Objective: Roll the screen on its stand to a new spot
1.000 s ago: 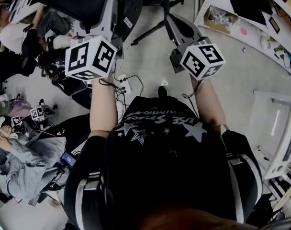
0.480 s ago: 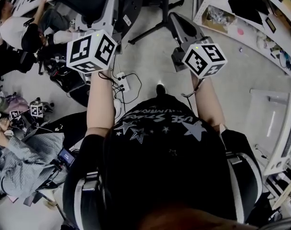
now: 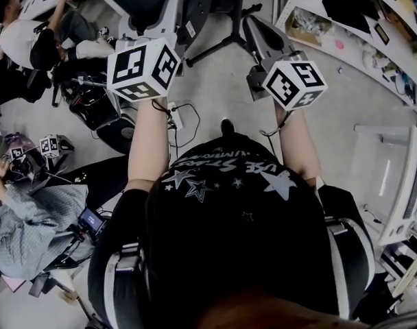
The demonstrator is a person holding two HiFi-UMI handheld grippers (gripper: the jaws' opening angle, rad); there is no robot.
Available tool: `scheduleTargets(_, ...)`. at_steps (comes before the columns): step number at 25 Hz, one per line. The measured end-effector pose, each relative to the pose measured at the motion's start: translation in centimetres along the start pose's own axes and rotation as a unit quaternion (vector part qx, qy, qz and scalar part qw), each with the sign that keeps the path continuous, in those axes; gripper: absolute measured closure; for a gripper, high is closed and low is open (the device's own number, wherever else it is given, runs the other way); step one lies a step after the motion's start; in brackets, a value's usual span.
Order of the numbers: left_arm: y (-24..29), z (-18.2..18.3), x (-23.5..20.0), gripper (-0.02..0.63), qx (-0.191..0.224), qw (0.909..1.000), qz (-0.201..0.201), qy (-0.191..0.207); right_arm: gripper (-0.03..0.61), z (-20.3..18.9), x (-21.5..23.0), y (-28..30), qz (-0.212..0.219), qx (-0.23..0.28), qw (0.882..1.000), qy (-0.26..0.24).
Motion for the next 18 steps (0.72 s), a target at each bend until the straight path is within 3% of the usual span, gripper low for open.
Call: scheduleTargets(18, -7.1, 3.2, 3.4, 0.388, 0.002, 0.9993, -0.037, -0.008, 0.572, -0.1, -7.1, -8.3, -0.019, 0.002, 1.000, -0.019)
Point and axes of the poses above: the fingertips, and each gripper's own axes: y forward along the fingers, x to its right, z out of its top, the point moved 1 cm from there along -y, backward along the fingers, and after that the axes turned 12 degrees about x, right-handed, at the moved point
